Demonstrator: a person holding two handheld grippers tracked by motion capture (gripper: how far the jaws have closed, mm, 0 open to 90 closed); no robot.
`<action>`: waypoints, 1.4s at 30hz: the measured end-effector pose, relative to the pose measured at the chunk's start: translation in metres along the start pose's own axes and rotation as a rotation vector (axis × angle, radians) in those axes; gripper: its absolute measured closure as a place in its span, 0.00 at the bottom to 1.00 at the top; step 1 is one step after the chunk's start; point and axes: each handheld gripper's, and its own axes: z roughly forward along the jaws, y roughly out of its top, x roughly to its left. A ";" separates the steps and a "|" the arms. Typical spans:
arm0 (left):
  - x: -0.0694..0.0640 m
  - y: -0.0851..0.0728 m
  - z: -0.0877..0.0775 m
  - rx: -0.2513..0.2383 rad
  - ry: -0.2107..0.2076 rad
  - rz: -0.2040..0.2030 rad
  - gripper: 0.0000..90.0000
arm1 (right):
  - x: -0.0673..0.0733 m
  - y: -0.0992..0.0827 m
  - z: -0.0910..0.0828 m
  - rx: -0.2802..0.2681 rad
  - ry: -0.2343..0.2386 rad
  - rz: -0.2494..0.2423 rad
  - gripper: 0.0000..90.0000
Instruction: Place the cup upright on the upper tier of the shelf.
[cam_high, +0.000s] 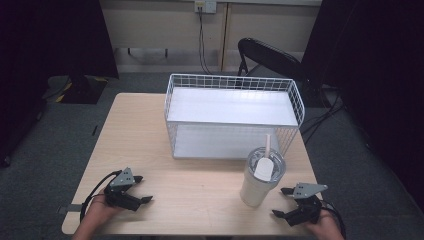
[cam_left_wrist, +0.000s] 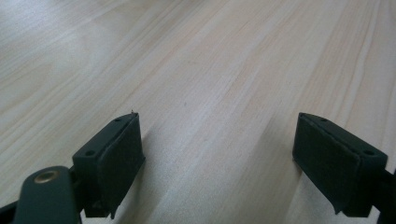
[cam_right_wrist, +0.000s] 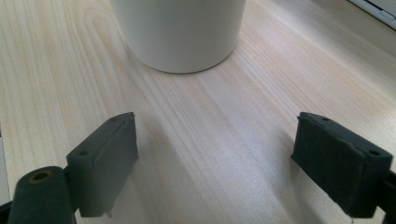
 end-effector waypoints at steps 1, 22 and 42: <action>0.000 0.000 0.000 0.000 0.000 0.000 0.17 | 0.000 0.000 0.000 0.000 0.000 0.000 0.15; 0.000 0.000 0.000 -0.002 -0.002 -0.002 0.17 | 0.012 0.028 0.002 -0.052 0.020 0.021 0.18; 0.000 0.000 0.000 -0.003 -0.001 -0.002 0.17 | 0.015 0.050 -0.009 -0.184 0.052 0.068 0.16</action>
